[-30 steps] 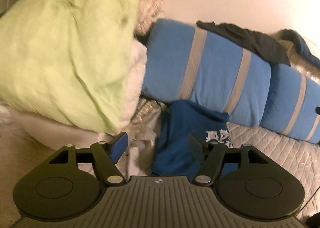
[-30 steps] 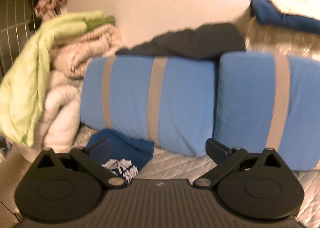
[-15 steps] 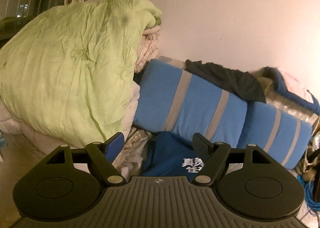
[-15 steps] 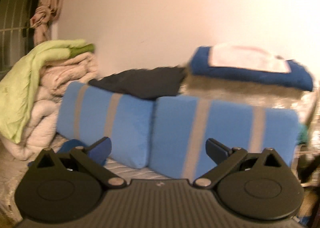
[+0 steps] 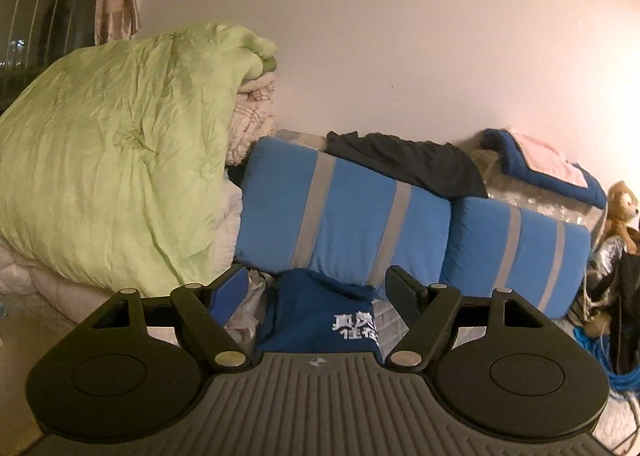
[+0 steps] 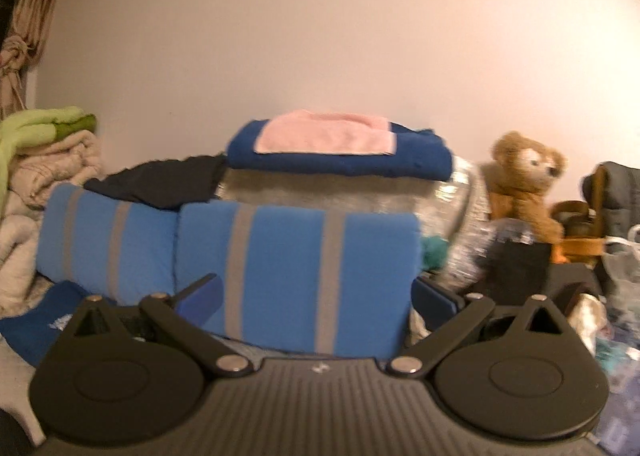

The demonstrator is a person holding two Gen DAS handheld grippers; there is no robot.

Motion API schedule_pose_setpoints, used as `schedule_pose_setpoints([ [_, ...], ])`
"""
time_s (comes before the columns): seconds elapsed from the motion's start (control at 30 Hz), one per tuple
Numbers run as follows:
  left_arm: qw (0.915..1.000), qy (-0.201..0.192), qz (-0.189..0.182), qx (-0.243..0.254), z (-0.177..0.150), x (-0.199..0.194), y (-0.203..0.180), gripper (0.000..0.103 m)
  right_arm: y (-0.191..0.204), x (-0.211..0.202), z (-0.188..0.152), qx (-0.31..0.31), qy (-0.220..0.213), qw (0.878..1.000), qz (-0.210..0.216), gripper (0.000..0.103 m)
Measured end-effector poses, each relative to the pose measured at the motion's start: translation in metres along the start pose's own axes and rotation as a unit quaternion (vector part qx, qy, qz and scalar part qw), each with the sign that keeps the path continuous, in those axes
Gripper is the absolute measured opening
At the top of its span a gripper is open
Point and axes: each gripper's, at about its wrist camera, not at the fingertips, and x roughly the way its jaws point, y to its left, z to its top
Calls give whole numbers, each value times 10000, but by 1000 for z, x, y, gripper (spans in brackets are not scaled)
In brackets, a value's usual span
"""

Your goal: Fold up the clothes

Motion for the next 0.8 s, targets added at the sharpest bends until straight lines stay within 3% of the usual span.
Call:
schedule_pose_setpoints([
  [0.17,9976,468,-246,441,-31,5,-14,75,-22,-30,-30,-250,407,9988,-132,103],
  [0.37,9914,1137,-533,375,-87,43,-18,75,-25,-23,-93,-383,1084,9932,-159,103],
  [0.57,9857,1633,-286,308,-138,91,-17,75,-13,10,-166,-107,1684,9856,118,103],
  [0.8,9798,1950,32,447,-181,131,-17,75,3,51,-236,-127,2151,9765,-71,103],
])
